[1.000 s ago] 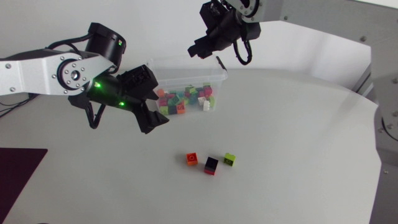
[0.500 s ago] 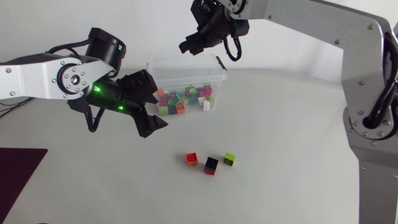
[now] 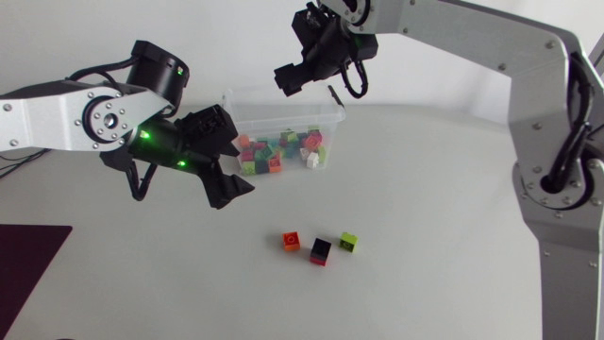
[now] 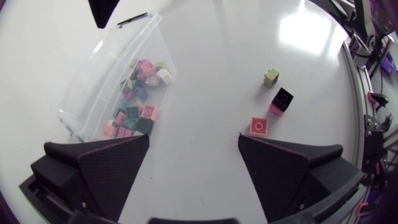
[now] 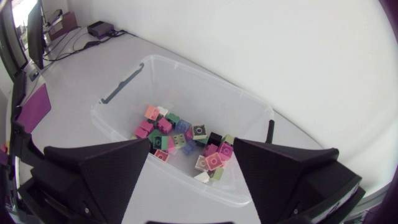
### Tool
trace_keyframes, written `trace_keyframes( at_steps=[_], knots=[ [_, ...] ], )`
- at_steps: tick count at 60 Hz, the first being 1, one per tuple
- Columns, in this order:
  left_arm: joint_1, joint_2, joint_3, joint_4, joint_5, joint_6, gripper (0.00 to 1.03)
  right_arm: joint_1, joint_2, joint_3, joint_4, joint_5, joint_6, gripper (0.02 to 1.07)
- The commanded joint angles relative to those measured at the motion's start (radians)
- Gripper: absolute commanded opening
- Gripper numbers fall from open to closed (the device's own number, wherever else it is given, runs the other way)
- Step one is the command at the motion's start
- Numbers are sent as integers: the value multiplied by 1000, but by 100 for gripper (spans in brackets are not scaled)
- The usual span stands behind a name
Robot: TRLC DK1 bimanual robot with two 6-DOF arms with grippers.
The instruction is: Place the duplo bricks in the container
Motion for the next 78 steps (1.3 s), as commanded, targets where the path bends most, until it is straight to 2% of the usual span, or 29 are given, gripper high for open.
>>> trace_keyframes(
  at_steps=[1, 17, 27, 41, 61, 78],
  knots=[
    [-11, -18, -34, 0, 15, 43, 100, -21, -97, -90, 9, 0, 27, 103],
    [-86, 28, -34, -12, 23, 92, 100, -61, -332, -436, 89, -1, -19, 103],
    [-134, 91, -27, -35, 23, 127, 100, -108, -480, -670, 138, -39, -64, 103],
    [-180, 191, -7, -75, 15, 122, 99, -145, -660, -946, 183, -62, -124, 103],
    [-229, 331, 87, -121, -43, 96, 96, -151, -787, -1203, 235, -75, -194, 103],
    [-264, 438, 188, -184, -97, 61, 94, -200, -832, -1311, 275, -110, -223, 103]
  ],
)
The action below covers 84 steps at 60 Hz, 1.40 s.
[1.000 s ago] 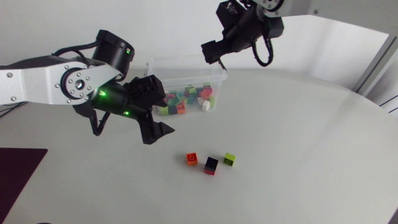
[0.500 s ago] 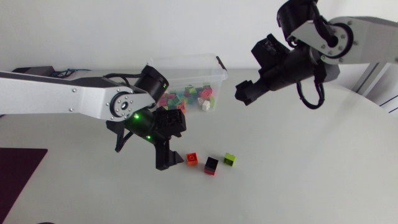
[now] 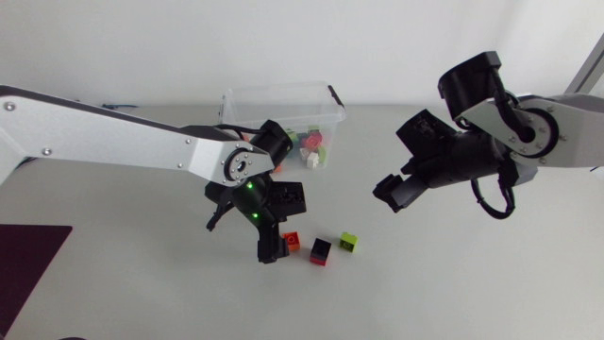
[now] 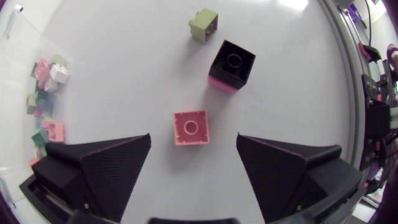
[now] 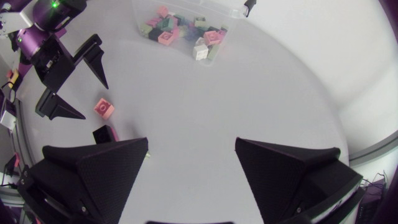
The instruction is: Place the duplo bricks in the container
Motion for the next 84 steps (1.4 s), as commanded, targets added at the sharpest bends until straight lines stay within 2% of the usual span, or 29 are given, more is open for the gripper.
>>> trace_keyframes(
  at_steps=[1, 16, 30, 34, 39, 42, 49, 59, 63, 71, 79, 84],
  knots=[
    [-8, 43, 48, -30, -13, -16, 94, -17, -25, -45, 15, -16, -33, 103],
    [-20, 109, 127, -66, -36, -37, 93, -25, -29, -88, 46, -36, -40, 103],
    [-48, 136, 138, -89, -55, -57, 91, -22, -23, -101, 55, -39, -47, 103],
    [-48, 143, 141, -89, -58, -57, 86, -12, -23, -100, 54, -39, -51, 103],
    [-48, 150, 146, -96, -64, -60, 85, 3, -19, -92, 49, -39, -63, 103],
    [-49, 156, 147, -96, -64, -66, 78, 14, -6, -88, 48, -39, -73, 103],
    [-52, 176, 163, -96, -64, -98, 46, 35, 44, -78, 44, -39, -111, 103],
    [-57, 195, 164, -107, -67, -109, 40, 78, 81, -81, 40, -37, -152, 101],
    [-55, 195, 167, -127, -65, -111, 38, 89, 104, -77, 34, -37, -169, 96],
    [-48, 169, 175, -179, -65, -111, 35, 112, 156, -65, 34, -33, -185, 92],
    [-31, 124, 166, -193, -65, -108, 35, 126, 210, -42, 34, -28, -189, 79],
    [-18, 92, 158, -193, -62, -105, 35, 138, 233, -34, 34, -28, -194, 78]
  ],
)
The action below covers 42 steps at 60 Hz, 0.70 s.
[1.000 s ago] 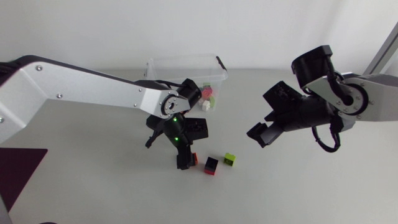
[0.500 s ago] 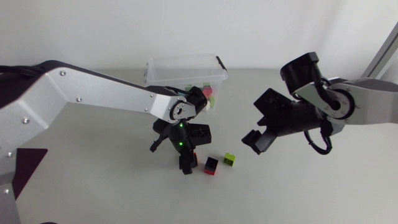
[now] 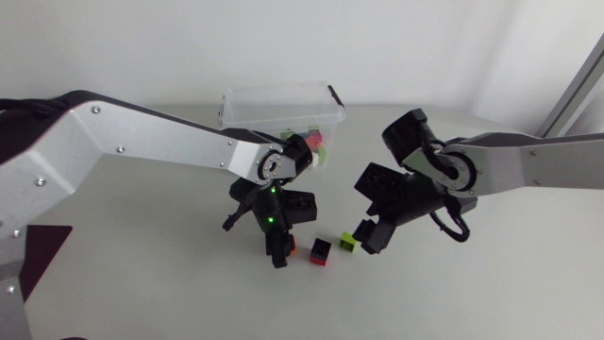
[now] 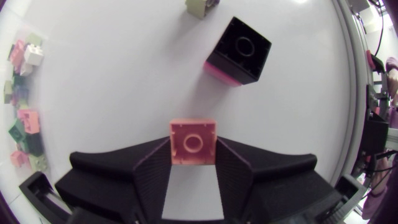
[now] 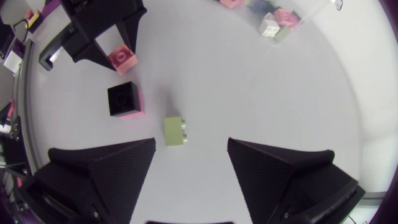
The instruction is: Place the duplo bricks in the container
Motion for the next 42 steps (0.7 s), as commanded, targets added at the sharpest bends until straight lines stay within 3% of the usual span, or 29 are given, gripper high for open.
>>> trace_keyframes(
  at_steps=[1, 11, 34, 42],
  knots=[
    [20, -59, 5, -15, 4, -14, 35, 20, 38, 24, -8, 6, -30, 78],
    [40, -119, -11, -23, 18, -12, 35, 53, 66, 33, -10, 6, -27, 69],
    [121, -246, 2, -24, 110, -25, 35, 73, 176, 67, -7, 29, -25, 65],
    [146, -280, 19, -20, 133, -40, 35, 89, 201, 69, -5, 39, -24, 55]
  ],
)
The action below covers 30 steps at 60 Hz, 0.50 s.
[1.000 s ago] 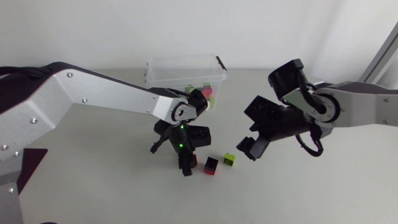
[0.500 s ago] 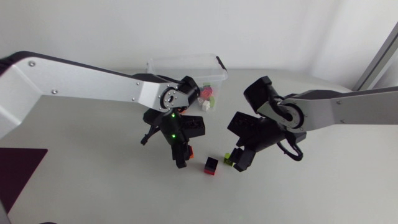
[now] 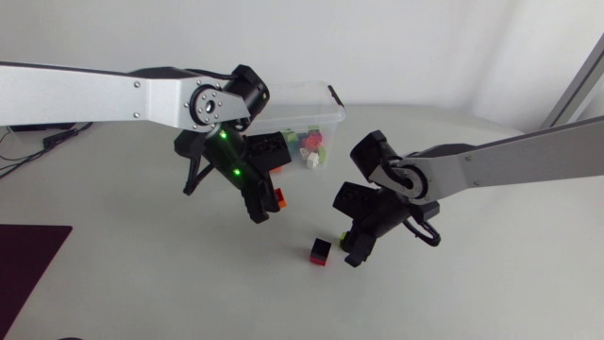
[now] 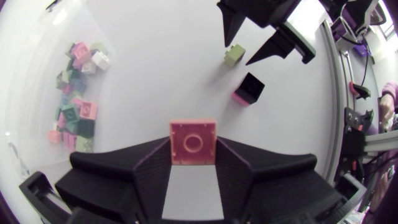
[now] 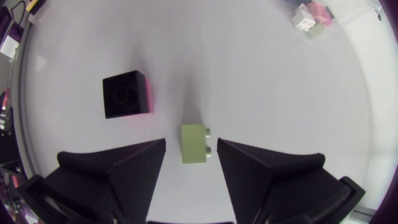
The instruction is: Place the duplo bricks in the container
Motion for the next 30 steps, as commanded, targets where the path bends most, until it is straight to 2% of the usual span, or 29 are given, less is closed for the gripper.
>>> trace_keyframes(
  at_steps=[1, 10, 14, 22, 30],
  knots=[
    [18, -38, 22, -6, 24, -27, 35, 17, 31, 16, -5, 12, -12, 53],
    [49, -46, 54, 14, 54, -57, 35, 25, 54, 16, 1, 16, -8, 41],
    [58, -46, 65, 22, 64, -68, 35, 28, 63, 9, 29, 29, -4, 32],
    [73, -52, 83, 42, 84, -91, 35, 32, 71, -1, 47, 61, 3, 29],
    [96, -59, 101, 82, 92, -131, 35, 23, 37, 13, 46, 62, 23, 19]
  ],
)
